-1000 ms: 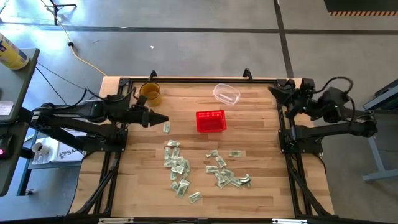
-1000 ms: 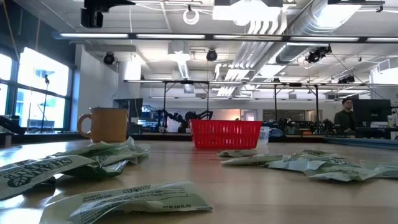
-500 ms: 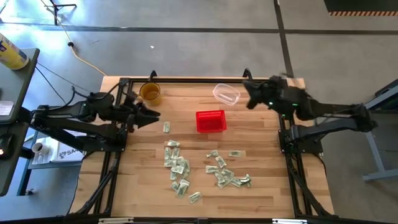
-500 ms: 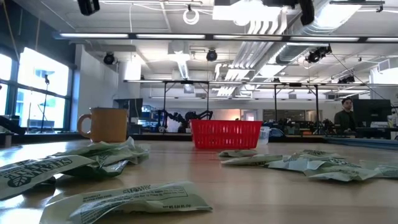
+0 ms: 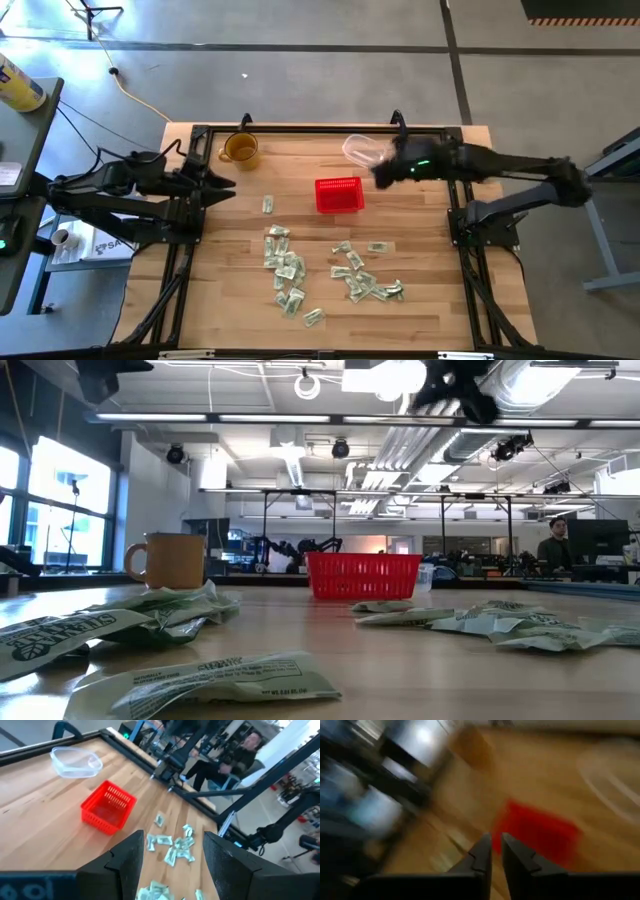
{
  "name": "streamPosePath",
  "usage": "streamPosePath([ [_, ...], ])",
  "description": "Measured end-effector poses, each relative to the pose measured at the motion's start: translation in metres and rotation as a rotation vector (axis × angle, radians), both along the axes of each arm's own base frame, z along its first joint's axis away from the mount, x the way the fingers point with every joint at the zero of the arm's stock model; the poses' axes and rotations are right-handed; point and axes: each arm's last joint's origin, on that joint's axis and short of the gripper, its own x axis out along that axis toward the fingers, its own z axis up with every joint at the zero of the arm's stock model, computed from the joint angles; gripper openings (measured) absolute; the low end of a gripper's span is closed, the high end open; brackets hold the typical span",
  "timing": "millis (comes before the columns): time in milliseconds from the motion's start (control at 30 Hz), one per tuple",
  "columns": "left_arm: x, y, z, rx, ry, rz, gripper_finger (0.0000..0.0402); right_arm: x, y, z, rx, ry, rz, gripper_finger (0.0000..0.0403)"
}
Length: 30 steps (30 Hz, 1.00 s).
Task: Pick and place items into bin
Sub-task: Put the white packet into the red basket
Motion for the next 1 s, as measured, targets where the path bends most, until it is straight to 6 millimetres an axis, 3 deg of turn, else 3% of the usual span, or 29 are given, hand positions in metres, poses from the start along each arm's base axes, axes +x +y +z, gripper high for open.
streamPosePath([
  [67,0.000,0.000,-0.001,0.006,0.017,0.002,0.0237,0.001,0.005,-0.019,0.061,0.278,0.049,0.0087],
  [133,0.002,0.001,-0.003,0.016,0.038,0.017,0.0237,0.003,0.012,-0.029,0.050,0.441,0.130,0.0129],
  [300,0.003,0.001,-0.007,0.022,0.091,0.036,0.0237,0.022,0.037,-0.072,-0.118,0.694,0.462,0.0228],
  [400,0.002,0.002,-0.010,0.028,0.121,0.052,0.0237,0.029,0.052,-0.096,-0.133,0.751,0.598,0.0260],
  [700,0.000,0.003,-0.015,0.010,0.173,0.095,0.0237,0.040,0.079,-0.159,-0.111,0.651,0.767,0.0251],
  [1000,-0.001,0.005,-0.016,0.033,0.186,0.182,0.0237,0.034,0.084,-0.190,-0.120,0.683,0.816,0.0225],
])
